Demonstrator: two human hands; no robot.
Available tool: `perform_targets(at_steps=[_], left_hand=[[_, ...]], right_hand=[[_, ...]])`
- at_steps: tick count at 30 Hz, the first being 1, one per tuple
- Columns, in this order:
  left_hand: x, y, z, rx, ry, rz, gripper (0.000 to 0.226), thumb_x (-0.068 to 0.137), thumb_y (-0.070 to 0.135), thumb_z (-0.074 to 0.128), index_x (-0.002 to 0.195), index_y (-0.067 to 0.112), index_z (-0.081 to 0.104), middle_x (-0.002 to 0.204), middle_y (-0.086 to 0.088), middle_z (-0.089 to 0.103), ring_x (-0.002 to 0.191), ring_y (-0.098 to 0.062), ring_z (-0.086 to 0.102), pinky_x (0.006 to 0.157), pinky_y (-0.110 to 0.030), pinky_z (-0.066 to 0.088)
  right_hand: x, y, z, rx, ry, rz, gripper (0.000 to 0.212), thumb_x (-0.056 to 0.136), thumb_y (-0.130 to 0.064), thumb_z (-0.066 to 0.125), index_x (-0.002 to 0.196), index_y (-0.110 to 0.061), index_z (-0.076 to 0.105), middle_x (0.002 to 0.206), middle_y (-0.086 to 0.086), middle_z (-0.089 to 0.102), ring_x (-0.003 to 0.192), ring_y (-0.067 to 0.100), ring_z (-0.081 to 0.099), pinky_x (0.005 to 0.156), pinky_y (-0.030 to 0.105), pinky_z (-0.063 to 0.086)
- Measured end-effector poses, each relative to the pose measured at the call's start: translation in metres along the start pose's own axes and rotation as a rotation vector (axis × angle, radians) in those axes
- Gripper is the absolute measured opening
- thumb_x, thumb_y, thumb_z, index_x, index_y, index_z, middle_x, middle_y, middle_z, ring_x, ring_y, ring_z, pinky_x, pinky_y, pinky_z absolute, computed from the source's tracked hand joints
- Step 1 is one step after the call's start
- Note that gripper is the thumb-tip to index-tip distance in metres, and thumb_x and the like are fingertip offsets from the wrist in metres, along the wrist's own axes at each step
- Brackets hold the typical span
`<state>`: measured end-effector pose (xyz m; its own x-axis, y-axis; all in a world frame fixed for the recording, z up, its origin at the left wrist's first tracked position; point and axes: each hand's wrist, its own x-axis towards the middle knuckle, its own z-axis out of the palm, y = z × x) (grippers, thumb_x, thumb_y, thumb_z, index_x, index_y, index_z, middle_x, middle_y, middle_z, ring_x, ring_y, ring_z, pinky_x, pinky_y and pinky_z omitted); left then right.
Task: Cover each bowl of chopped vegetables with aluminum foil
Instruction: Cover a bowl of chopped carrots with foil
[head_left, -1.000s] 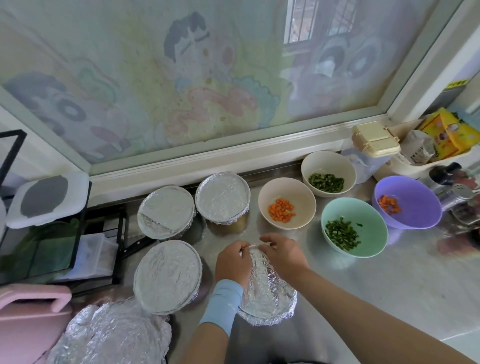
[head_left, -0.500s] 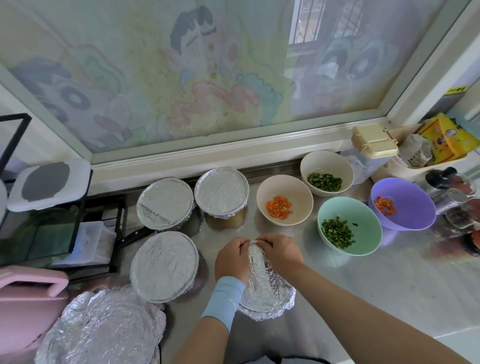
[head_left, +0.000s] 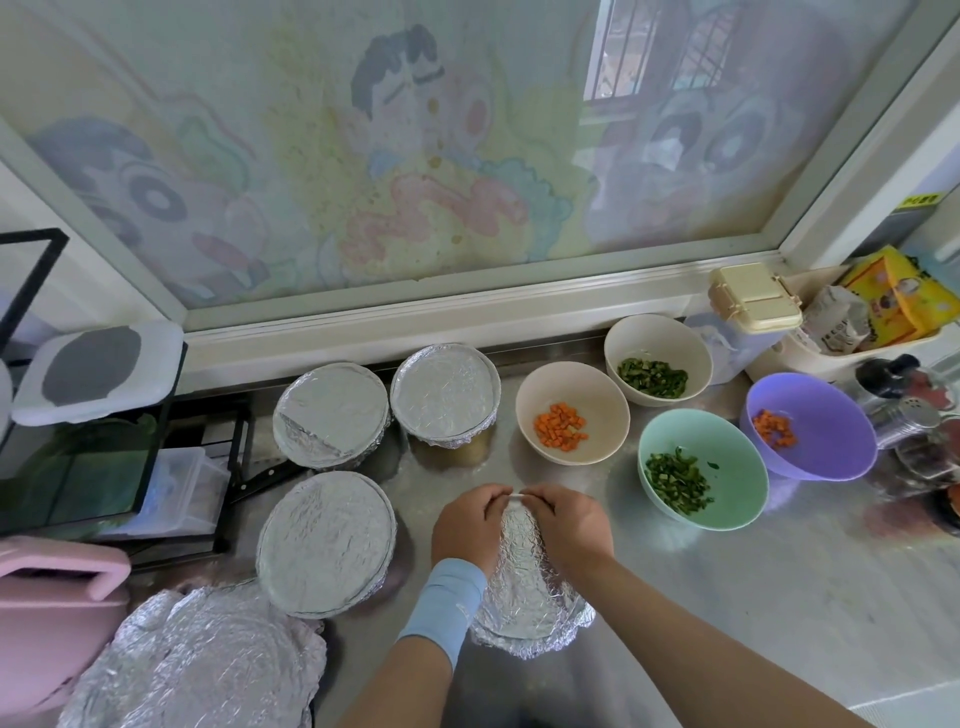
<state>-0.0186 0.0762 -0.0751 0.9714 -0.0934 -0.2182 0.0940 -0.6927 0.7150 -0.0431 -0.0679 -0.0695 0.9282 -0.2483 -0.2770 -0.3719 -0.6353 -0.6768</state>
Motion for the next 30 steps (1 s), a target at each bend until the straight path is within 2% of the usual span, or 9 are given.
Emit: perform_targets(at_steps=[4,7,8,10,13,18,23,27,30], left_hand=[[-0.003,0.001,0.003,0.029,0.04,-0.013,0.023,0.1,0.03,0.051,0.111,0.029,0.071,0.106,0.013,0.071,0.095,-0.008,0.063,0.082,-0.023,0.049],[-0.007,-0.001,0.004,0.023,0.105,-0.043,0.022,0.1,0.026,0.05,0.108,0.028,0.07,0.104,0.012,0.071,0.093,-0.011,0.063,0.079,-0.023,0.046],[-0.008,-0.001,0.003,0.027,0.103,-0.056,0.021,0.099,0.025,0.05,0.107,0.028,0.07,0.102,0.011,0.071,0.093,-0.013,0.063,0.078,-0.024,0.046],[-0.006,0.001,0.0,0.059,0.059,-0.069,0.021,0.099,0.023,0.049,0.106,0.029,0.068,0.1,0.009,0.071,0.094,-0.015,0.064,0.079,-0.028,0.049],[-0.001,0.004,-0.003,0.021,-0.029,-0.034,0.025,0.098,0.024,0.049,0.111,0.033,0.068,0.105,0.015,0.071,0.097,-0.01,0.064,0.084,-0.026,0.05],[-0.002,0.001,-0.003,-0.011,-0.053,0.009,0.021,0.098,0.03,0.054,0.109,0.032,0.072,0.101,0.015,0.072,0.092,-0.006,0.065,0.082,-0.025,0.051],[-0.003,0.004,0.0,0.008,-0.021,-0.056,0.021,0.1,0.03,0.05,0.105,0.032,0.07,0.095,0.014,0.071,0.086,-0.008,0.063,0.075,-0.026,0.05],[-0.007,0.002,0.003,-0.019,0.053,-0.137,0.02,0.099,0.023,0.048,0.1,0.028,0.067,0.094,0.01,0.071,0.087,-0.014,0.062,0.076,-0.029,0.048],[-0.007,0.002,0.001,-0.041,0.026,-0.17,0.02,0.095,0.019,0.048,0.095,0.027,0.066,0.09,0.009,0.069,0.086,-0.016,0.061,0.077,-0.032,0.05]], right_hand=[[0.001,0.002,0.0,0.021,-0.042,-0.014,0.02,0.096,-0.033,0.059,0.11,-0.03,0.073,0.095,-0.01,0.074,0.083,0.007,0.062,0.07,0.02,0.046],[0.001,0.006,0.0,0.066,-0.037,0.0,0.026,0.095,-0.034,0.061,0.119,-0.031,0.068,0.107,-0.013,0.07,0.097,0.007,0.063,0.083,0.022,0.049],[0.0,0.007,0.0,0.071,-0.022,0.004,0.025,0.094,-0.036,0.062,0.117,-0.032,0.069,0.105,-0.014,0.07,0.097,0.007,0.063,0.082,0.022,0.049],[-0.001,0.008,0.001,0.051,-0.018,0.001,0.019,0.093,-0.038,0.061,0.109,-0.033,0.072,0.092,-0.015,0.071,0.084,0.006,0.063,0.071,0.02,0.046],[-0.001,0.007,0.002,0.044,-0.009,0.015,0.017,0.094,-0.041,0.061,0.103,-0.037,0.074,0.081,-0.014,0.072,0.073,0.005,0.061,0.062,0.017,0.044],[-0.002,0.009,0.001,0.058,-0.017,0.021,0.018,0.092,-0.043,0.062,0.104,-0.039,0.074,0.088,-0.017,0.074,0.078,-0.001,0.063,0.062,0.006,0.039],[0.001,0.008,-0.003,0.059,-0.081,0.005,0.022,0.094,-0.04,0.06,0.111,-0.036,0.073,0.094,-0.015,0.073,0.082,0.0,0.061,0.067,0.011,0.041],[0.001,0.009,-0.009,0.04,-0.044,0.011,0.026,0.094,-0.038,0.061,0.119,-0.035,0.068,0.11,-0.014,0.07,0.101,0.006,0.062,0.081,0.019,0.044],[-0.001,0.012,-0.008,0.037,-0.023,-0.002,0.021,0.093,-0.039,0.062,0.11,-0.035,0.073,0.101,-0.015,0.073,0.092,0.004,0.063,0.072,0.011,0.041]])
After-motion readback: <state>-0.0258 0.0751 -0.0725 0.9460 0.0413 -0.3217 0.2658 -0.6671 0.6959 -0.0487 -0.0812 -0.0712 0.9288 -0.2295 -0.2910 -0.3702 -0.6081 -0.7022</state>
